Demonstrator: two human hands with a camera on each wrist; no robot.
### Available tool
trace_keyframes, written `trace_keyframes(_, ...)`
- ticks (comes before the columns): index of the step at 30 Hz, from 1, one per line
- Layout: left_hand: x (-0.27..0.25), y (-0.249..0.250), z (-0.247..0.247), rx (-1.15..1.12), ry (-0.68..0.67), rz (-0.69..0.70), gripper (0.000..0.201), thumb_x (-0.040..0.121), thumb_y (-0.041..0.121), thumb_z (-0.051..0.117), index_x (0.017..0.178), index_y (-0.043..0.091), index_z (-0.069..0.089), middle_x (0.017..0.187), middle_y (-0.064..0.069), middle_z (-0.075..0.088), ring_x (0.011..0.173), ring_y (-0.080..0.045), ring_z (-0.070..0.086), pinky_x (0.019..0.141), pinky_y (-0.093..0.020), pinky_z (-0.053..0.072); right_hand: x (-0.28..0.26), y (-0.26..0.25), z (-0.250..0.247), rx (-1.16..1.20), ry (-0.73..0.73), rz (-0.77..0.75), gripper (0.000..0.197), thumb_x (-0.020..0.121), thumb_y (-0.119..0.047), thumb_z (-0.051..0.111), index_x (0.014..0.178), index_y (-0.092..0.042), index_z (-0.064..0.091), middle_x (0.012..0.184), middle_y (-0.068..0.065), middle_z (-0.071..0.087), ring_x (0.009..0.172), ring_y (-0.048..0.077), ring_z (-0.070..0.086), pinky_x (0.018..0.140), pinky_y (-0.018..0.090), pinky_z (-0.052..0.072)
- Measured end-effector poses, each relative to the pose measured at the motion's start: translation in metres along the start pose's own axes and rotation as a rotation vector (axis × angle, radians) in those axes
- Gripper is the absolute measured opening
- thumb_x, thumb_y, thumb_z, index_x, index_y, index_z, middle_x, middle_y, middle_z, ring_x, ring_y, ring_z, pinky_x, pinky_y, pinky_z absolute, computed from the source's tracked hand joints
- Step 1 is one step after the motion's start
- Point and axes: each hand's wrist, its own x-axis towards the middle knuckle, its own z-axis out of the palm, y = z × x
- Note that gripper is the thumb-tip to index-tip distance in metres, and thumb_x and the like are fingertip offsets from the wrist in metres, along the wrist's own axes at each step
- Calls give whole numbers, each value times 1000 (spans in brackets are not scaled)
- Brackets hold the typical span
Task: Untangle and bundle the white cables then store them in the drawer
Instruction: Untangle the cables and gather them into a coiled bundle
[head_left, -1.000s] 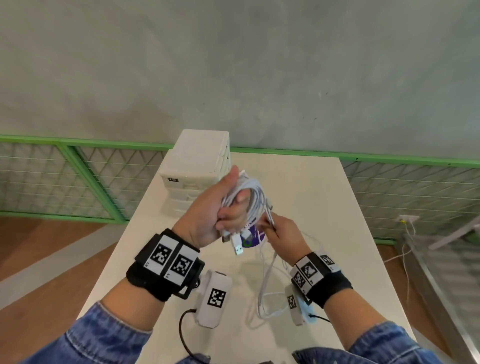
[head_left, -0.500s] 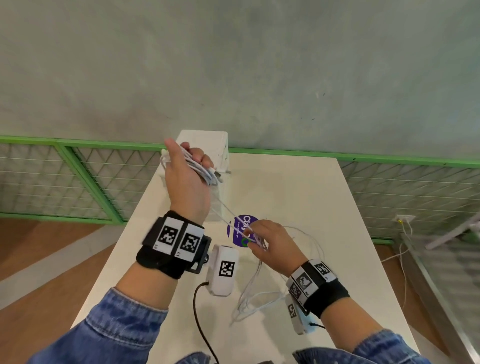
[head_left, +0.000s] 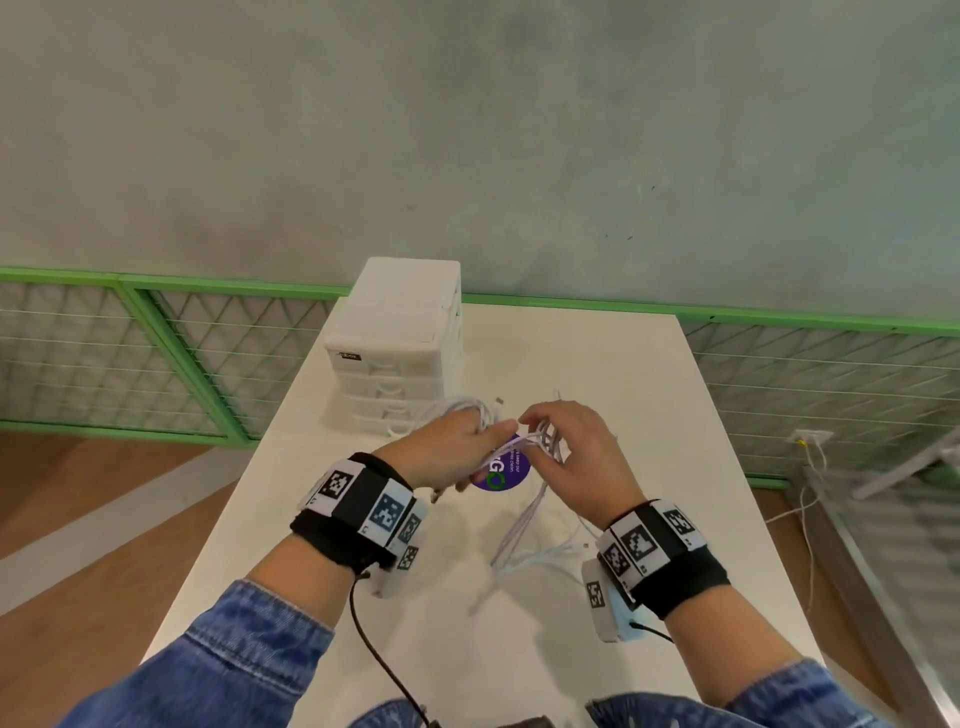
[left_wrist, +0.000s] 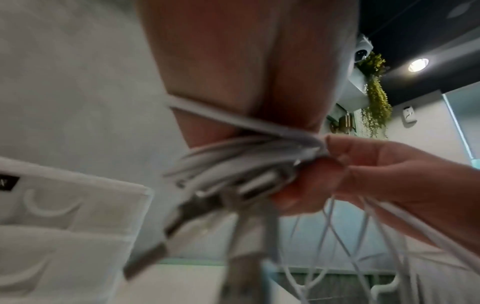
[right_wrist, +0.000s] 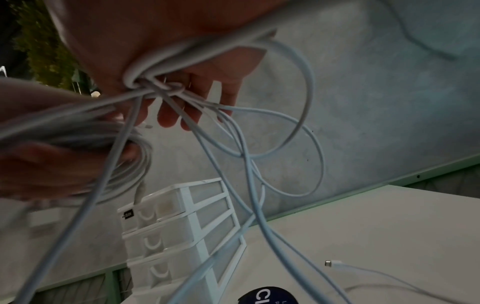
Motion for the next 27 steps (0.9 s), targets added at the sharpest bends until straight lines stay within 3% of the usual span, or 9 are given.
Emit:
trace_keyframes(3, -9, 10, 1, -239, -153, -40, 57, 85, 66, 41, 76, 10, 48, 46, 1, 44, 35, -12, 37, 39, -18, 30, -2, 3, -1, 38, 31, -9, 24, 75, -23, 66, 98, -17, 62, 100, -5, 61, 94, 3, 50, 88, 24, 39)
trace_keyframes(5, -13, 17, -2, -328, -154, 16, 44, 88, 50, 55, 73, 9, 48, 45, 2, 35, 35, -11, 28, 37, -16, 24, -3, 7, 0, 58, 46, 17, 31, 72, -25, 73, 101, -17, 62, 112, -2, 56, 107, 6, 49, 94, 17, 38)
trace_keyframes(8, -13, 17, -8, -357, -10, 23, 34, 89, 28, 63, 68, 7, 48, 42, 2, 33, 35, -12, 25, 37, -17, 21, -5, 16, -1, 40, 107, 105, 42, 68, -33, 79, 105, -20, 63, 116, -5, 48, 113, 4, 44, 97, 9, 32)
trace_keyframes(12, -12, 10, -13, -366, 99, -17, 39, 86, 32, 67, 65, 6, 47, 43, -2, 34, 35, -14, 25, 38, -18, 20, -8, 19, 0, 79, 89, 159, 22, 73, -29, 76, 93, -21, 73, 92, -4, 67, 88, 5, 54, 81, 20, 43)
trace_keyframes(15, -12, 6, -13, -389, 163, -59, 37, 88, 28, 65, 65, 7, 45, 40, 2, 34, 32, -12, 25, 36, -17, 20, -10, 20, 5, 120, 35, 214, 22, 76, -25, 75, 99, -24, 74, 87, -4, 71, 85, 5, 55, 75, 14, 42)
trace_keyframes(17, -10, 3, -11, -428, 240, -101, 32, 88, 25, 64, 69, 7, 46, 38, 3, 34, 30, -10, 25, 34, -16, 20, -10, 21, 5, 149, 16, 241, 21, 78, -21, 73, 99, -23, 74, 84, -3, 70, 82, 5, 57, 72, 16, 44)
trace_keyframes(22, -5, -9, -7, -424, 439, -129, 36, 86, 28, 64, 67, 6, 44, 47, -4, 31, 34, -13, 28, 44, -23, 26, -10, 21, 4, 171, 137, 209, 10, 82, -17, 70, 91, -19, 75, 81, -3, 69, 80, 10, 61, 75, 22, 48)
trace_keyframes(24, -5, -11, -5, -339, 497, -135, 44, 86, 34, 64, 60, 8, 39, 49, -4, 31, 40, -16, 30, 50, -28, 28, -8, 18, 2, 188, 195, 204, 8, 83, -16, 68, 88, -17, 74, 81, -4, 68, 80, 9, 61, 75, 18, 47)
trace_keyframes(27, -9, -11, -5, -269, 606, -161, 45, 89, 33, 61, 58, 10, 39, 51, -2, 34, 49, -18, 35, 49, -29, 27, -8, 19, -4, 221, 324, 238, 6, 84, -12, 67, 84, -14, 73, 81, -6, 68, 81, 7, 62, 75, 14, 46)
